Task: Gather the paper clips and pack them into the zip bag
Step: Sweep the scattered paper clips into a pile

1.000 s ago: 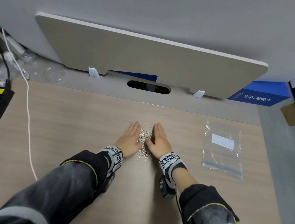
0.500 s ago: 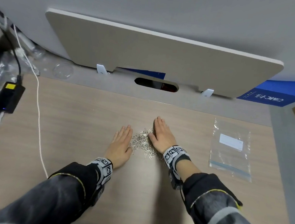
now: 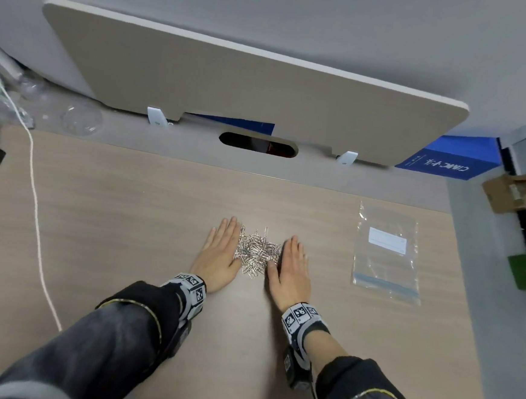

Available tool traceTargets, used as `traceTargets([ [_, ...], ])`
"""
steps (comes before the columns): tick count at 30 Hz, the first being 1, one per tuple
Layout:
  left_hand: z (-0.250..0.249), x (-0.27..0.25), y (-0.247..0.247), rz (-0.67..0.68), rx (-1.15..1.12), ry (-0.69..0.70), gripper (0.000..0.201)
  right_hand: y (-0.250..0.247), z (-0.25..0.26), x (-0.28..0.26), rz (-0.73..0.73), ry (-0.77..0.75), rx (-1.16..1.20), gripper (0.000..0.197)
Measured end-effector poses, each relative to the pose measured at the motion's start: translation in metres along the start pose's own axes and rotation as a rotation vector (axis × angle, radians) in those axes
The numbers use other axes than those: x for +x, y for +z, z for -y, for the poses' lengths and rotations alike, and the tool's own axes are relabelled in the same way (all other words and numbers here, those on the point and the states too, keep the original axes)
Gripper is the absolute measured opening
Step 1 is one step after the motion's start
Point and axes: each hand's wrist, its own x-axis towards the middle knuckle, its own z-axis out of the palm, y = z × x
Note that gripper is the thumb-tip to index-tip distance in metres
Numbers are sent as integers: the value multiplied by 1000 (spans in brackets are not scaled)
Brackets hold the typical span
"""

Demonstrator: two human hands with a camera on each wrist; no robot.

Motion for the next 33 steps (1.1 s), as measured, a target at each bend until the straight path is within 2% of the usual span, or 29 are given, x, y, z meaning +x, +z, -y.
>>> traceTargets([
  [5,-14,10,9,32,55,89,75,8,26,-1,61,-91,13,66],
  [8,-16,1,12,45,29,135,80,10,34,-5,92,-122,122,63],
  [10,-12,-5,12,10,-55,132,80,6,33,-3,71,-114,218,62],
  [12,-6,-11,10,-54,-126,71,82,0,30,7,50,-98,248,63],
  [15,5,-20,8,-120,-88,-19,85,-8,31,31,85,-110,150,66],
  [18,10,-24,11,-87,-26,-54,84,-10,37,43,156,-185,49,67],
  [23,-8,-16,18,-28,-49,107,79,-4,35,25,221,-362,-15,62],
  [24,-11,-16,17,-23,-71,122,78,-4,31,22,187,-343,40,61],
  [26,-10,-18,11,-84,-131,91,75,-11,22,15,22,-186,229,55],
  [29,-1,-27,-4,-309,-164,-117,64,-24,2,5,-266,180,413,37],
  [31,3,-30,-11,-371,-156,-293,50,-30,-6,1,-255,339,423,28],
  [33,-1,-28,-14,-291,-237,-373,43,-29,-7,2,-171,416,476,24],
])
